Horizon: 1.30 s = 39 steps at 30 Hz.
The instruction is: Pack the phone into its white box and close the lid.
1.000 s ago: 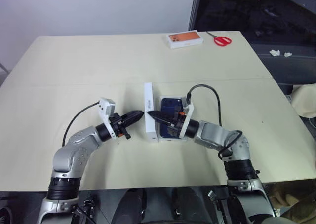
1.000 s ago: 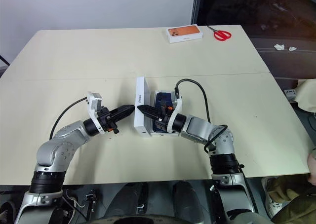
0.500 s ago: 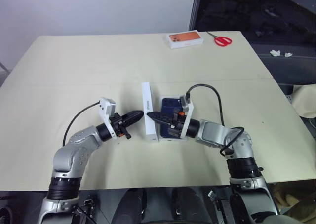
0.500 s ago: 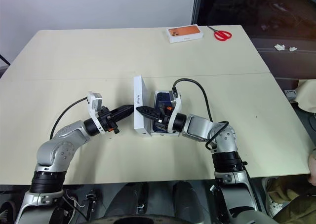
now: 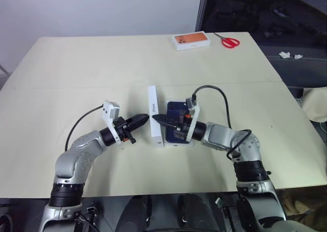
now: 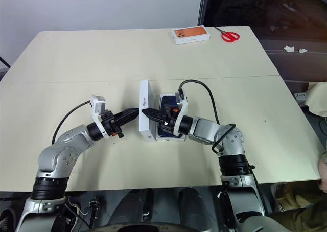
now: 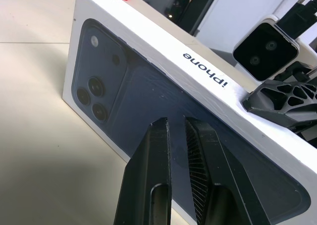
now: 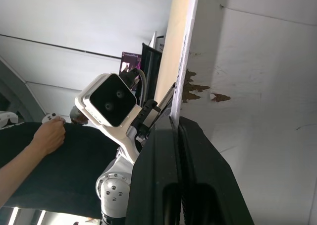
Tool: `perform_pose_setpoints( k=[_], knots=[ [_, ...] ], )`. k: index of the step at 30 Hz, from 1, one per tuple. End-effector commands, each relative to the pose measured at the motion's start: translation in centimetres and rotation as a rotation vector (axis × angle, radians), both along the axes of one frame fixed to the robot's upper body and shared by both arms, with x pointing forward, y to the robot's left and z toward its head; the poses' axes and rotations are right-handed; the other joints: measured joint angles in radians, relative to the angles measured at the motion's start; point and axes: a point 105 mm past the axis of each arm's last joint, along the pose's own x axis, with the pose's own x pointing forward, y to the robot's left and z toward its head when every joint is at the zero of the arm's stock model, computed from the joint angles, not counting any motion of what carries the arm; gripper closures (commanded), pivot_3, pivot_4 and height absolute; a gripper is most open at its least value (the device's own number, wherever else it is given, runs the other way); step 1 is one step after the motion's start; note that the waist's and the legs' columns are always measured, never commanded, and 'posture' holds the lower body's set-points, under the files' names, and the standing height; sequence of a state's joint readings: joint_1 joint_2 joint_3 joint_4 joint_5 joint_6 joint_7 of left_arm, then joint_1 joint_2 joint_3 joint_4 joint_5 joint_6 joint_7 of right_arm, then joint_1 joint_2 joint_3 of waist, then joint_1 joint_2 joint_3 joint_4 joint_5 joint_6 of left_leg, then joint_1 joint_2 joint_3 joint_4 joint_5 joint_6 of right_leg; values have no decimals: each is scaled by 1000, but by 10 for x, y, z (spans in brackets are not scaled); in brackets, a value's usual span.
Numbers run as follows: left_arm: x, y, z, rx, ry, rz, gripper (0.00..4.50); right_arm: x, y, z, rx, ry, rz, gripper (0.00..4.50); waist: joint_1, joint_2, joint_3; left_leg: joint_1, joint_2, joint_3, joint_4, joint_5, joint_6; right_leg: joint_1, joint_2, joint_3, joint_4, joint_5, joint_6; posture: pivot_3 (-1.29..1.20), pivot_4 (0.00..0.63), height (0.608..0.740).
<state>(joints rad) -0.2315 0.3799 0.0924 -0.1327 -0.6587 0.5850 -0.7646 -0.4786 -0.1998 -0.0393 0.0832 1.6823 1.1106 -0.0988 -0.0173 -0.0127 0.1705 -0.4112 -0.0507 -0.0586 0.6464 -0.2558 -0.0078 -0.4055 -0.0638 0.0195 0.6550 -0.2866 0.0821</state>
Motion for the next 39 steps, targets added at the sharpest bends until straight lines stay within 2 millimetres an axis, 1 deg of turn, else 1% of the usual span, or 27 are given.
perform_pose_setpoints(
  k=[1, 3, 6, 8, 9, 10, 11, 13, 14, 15, 18, 25, 30, 32, 34, 39],
  knots=[
    [-2, -4, 12, -18, -45, -18, 3920, 2, -1, 3, 10, 9, -9, 3919, 0, 0, 0, 0, 0, 0, 0, 0, 0, 0, 0, 0, 0, 0, 0, 0, 150, 740],
    [-3, -4, 12, -18, -45, -17, 3920, 3, -1, 2, -24, -13, -13, 3919, 0, 0, 0, 0, 0, 0, 0, 0, 0, 0, 0, 0, 0, 0, 0, 0, 150, 740],
    [-3, -4, 13, -16, -46, -18, 3920, 2, -1, 6, 59, 37, -5, 3919, 0, 0, 0, 0, 0, 0, 0, 0, 0, 0, 0, 0, 0, 0, 0, 0, 150, 740],
    [-3, -4, 12, -16, -45, -18, 3920, 2, -1, 6, 33, 18, -6, 3919, 0, 0, 0, 0, 0, 0, 0, 0, 0, 0, 0, 0, 0, 0, 0, 0, 150, 740],
    [-3, -4, 12, -16, -46, -18, 4016, 2, 0, 7, 22, 6, -8, 3644, 0, 0, 0, 0, 0, 0, 0, 0, 0, 0, 0, 0, 0, 0, 0, 0, 150, 740],
    [-3, -4, 12, -16, -46, -19, 4016, 3, 0, 7, 19, 3, -10, 3256, 0, 0, 0, 0, 0, 0, 0, 0, 0, 0, 0, 0, 0, 0, 0, 0, 150, 740],
    [-3, -4, 12, -17, -46, -19, 4016, 2, 1, 7, 4, -11, -7, 2771, 0, 0, 0, 0, 0, 0, 0, 0, 0, 0, 0, 0, 0, 0, 0, 0, 150, 740],
    [-3, -5, 12, -18, -46, -19, 4016, 2, 1, 9, 47, 13, -4, 2771, 0, 0, 0, 0, 0, 0, 0, 0, 0, 0, 0, 0, 0, 0, 0, 0, 150, 740],
    [-3, -5, 12, -18, -46, -19, 4016, 2, 0, 9, 59, 20, -2, 2013, 0, 0, 0, 0, 0, 0, 0, 0, 0, 0, 0, 0, 0, 0, 0, 0, 150, 740],
    [-3, -5, 12, -18, -46, -20, 4016, 2, 0, 8, 40, 12, 0, 1719, 0, 0, 0, 0, 0, 0, 0, 0, 0, 0, 0, 0, 0, 0, 0, 0, 150, 740],
    [-3, -5, 12, -19, -46, -20, 4016, 3, 1, 5, -15, -27, -11, 318, 0, 0, 0, 0, 0, 0, 0, 0, 0, 0, 0, 0, 0, 0, 0, 0, 150, 740],
    [-3, -6, 12, -21, -45, -22, 4016, 6, -4, 6, -21, -41, -28, 318, 0, 0, 0, 0, 0, 0, 0, 0, 0, 0, 0, 0, 0, 0, 0, 0, 150, 740],
    [-3, -12, 13, -35, -47, -32, 4016, 4, -15, 7, -91, -97, -16, 318, 3, 0, 0, 0, 0, 0, 0, 0, 0, 0, 0, 0, 0, 0, 0, 0, 150, 740],
    [-2, -18, 14, -42, -50, -42, 4016, 3, -27, 14, -119, -138, -22, 318, 4, 0, 0, 0, 0, 0, 0, 0, 0, 0, 0, 0, 0, 0, 0, 0, 150, 740],
    [1, -23, 14, -46, -52, -51, 4016, 6, -42, 22, -149, -179, -43, 318, 6, 0, 0, 0, 0, 0, 0, 0, 0, 0, 0, 0, 0, 0, 0, 0, 150, 740],
    [8, -38, 17, -66, -61, -77, 4016, 10, -72, 38, -232, -279, -64, 318, 5, 0, 0, 0, -1, 0, 0, 0, 0, 1, 0, 0, -1, 0, 0, 0, 150, 740]
  ],
)
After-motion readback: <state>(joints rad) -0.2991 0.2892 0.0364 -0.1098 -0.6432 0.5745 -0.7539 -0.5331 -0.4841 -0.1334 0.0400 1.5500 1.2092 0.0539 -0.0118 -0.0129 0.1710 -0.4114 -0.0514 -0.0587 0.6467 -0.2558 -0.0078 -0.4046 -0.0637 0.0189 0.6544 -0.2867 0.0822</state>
